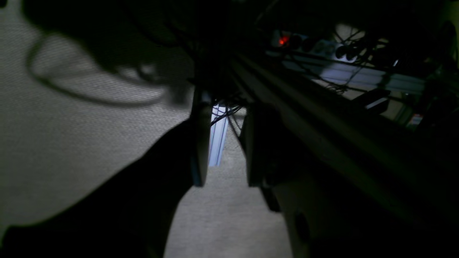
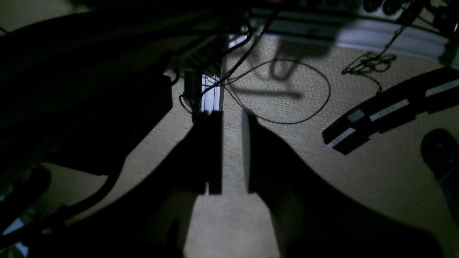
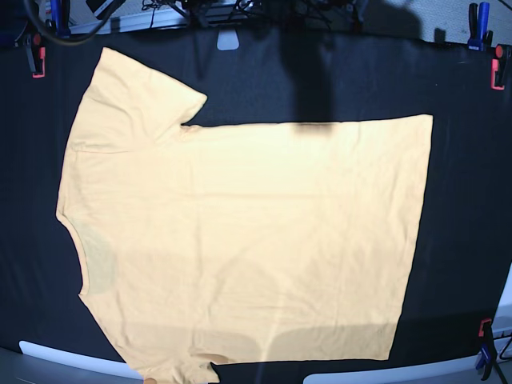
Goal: Layout the t-shirt on the table in an organized manner, then fold the t-shirt properly
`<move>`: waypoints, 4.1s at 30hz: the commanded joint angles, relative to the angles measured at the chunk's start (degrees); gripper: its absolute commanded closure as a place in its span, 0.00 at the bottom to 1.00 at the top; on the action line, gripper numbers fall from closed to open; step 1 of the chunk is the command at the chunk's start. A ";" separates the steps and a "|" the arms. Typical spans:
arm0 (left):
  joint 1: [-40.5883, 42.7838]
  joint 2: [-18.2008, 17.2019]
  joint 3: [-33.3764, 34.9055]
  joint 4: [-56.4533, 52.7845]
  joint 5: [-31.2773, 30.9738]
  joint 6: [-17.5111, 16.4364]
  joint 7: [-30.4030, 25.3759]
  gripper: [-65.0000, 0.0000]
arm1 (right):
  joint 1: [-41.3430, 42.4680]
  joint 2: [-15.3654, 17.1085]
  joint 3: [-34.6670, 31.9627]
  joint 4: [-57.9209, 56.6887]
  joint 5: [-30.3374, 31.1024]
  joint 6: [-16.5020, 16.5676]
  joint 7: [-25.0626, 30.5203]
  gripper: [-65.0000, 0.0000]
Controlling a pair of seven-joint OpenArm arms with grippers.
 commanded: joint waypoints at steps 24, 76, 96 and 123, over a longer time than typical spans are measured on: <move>31.54 -11.54 18.10 53.44 -13.57 -0.55 15.65 0.75 | -35.08 20.41 0.15 53.62 17.35 6.21 -16.52 0.86; 8.98 -42.12 32.70 72.22 23.06 -3.45 12.90 0.58 | -47.39 37.29 30.91 111.23 7.41 8.70 -25.42 0.60; 4.52 -42.12 32.70 65.29 23.37 -5.46 5.79 1.00 | -47.39 37.31 30.91 111.21 -6.51 13.60 -25.46 0.60; 5.40 -42.12 32.68 65.29 23.45 -5.44 3.98 1.00 | -34.62 45.72 5.53 87.08 -47.32 4.00 -13.51 0.60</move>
